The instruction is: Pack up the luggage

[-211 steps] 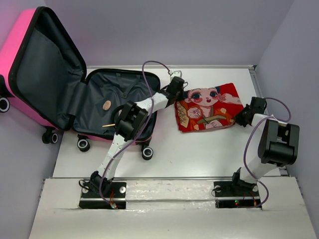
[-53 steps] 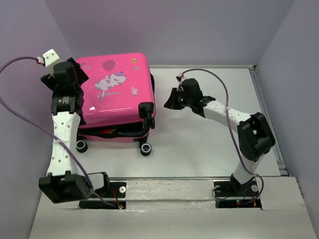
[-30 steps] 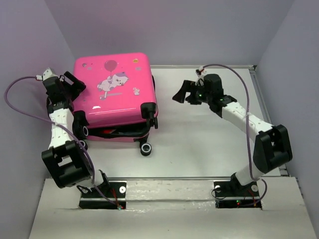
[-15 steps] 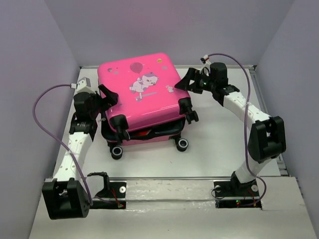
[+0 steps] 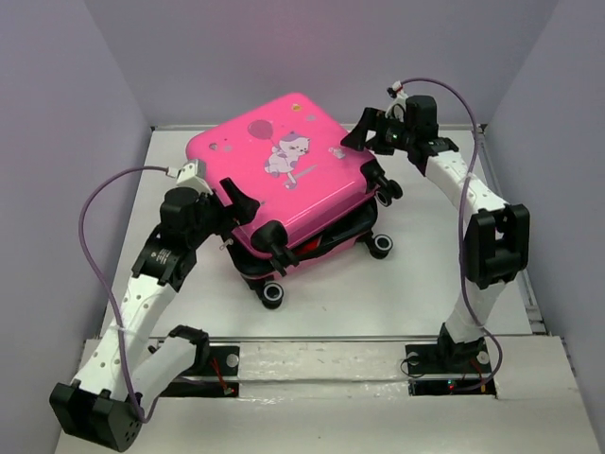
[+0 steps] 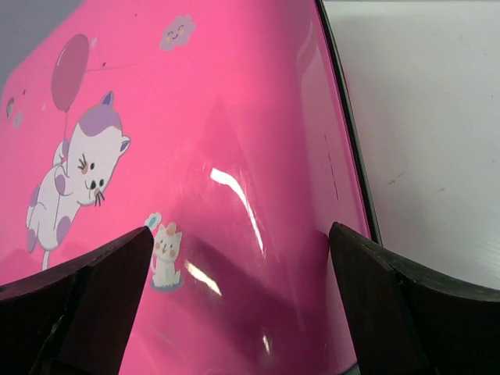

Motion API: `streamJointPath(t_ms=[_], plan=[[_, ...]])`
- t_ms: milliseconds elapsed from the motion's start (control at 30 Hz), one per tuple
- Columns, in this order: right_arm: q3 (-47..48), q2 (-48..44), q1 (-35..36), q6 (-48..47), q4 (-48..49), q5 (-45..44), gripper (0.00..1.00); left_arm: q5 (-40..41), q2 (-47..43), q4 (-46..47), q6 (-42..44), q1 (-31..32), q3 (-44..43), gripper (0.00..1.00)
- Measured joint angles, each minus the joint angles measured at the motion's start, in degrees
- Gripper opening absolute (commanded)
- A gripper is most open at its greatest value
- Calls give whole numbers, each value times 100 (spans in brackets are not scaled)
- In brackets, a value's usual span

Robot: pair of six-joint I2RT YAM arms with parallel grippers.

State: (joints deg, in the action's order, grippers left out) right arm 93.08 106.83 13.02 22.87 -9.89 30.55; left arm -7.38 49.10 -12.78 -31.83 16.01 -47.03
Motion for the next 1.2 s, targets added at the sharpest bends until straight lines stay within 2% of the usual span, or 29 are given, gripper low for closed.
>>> streamJointPath(t_ms=[100, 233, 300, 367, 467, 500, 567, 600, 633, 767, 900, 1100, 1200], plan=[[-2, -262, -92, -11, -269, 0, 100, 232, -55, -345, 74, 254, -787, 99], [-197, -1246, -133, -122, -479, -160, 97, 909, -131, -105, 212, 286, -1628, 99], [-387, -1834, -133, -173, -435, -275, 56, 1180, 17, 116, 273, 275, -1963, 99], [-776, -2426, -133, -208, -304, -358, 7, 1320, 236, 271, 326, 273, -2286, 97], [-1611, -3300, -90, -42, -94, -424, 7, 1464, 1204, 514, 468, 223, -3154, 85], [-2022, -3611, 22, -13, -31, -498, 7, 1440, 1563, 531, 507, 164, -3414, 70], [-2555, -3906, 323, 9, 15, -597, 7, 1379, 2393, 763, 570, -15, -3987, 56], [-2903, -4002, 640, 17, 13, -730, 7, 1333, 2920, 774, 601, -157, -4301, 44], [-3176, -4041, 953, 24, -7, -835, 7, 1281, 3416, 791, 621, -297, -4544, 41], [-4135, -4065, 1812, 57, -125, -1169, 7, 1003, 5101, 455, 691, -861, -5556, 39], [-5014, -4304, 1932, 131, -352, -1521, 7, 807, 6575, 13, 824, -1335, -7055, 41], [-5263, -4162, 1932, 184, -398, -1884, 7, 234, 7991, -376, 748, -1961, -8939, 56], [-5263, -3893, 1932, 208, -319, -2074, 7, -70, 8400, -295, 595, -2184, -9313, 65]])
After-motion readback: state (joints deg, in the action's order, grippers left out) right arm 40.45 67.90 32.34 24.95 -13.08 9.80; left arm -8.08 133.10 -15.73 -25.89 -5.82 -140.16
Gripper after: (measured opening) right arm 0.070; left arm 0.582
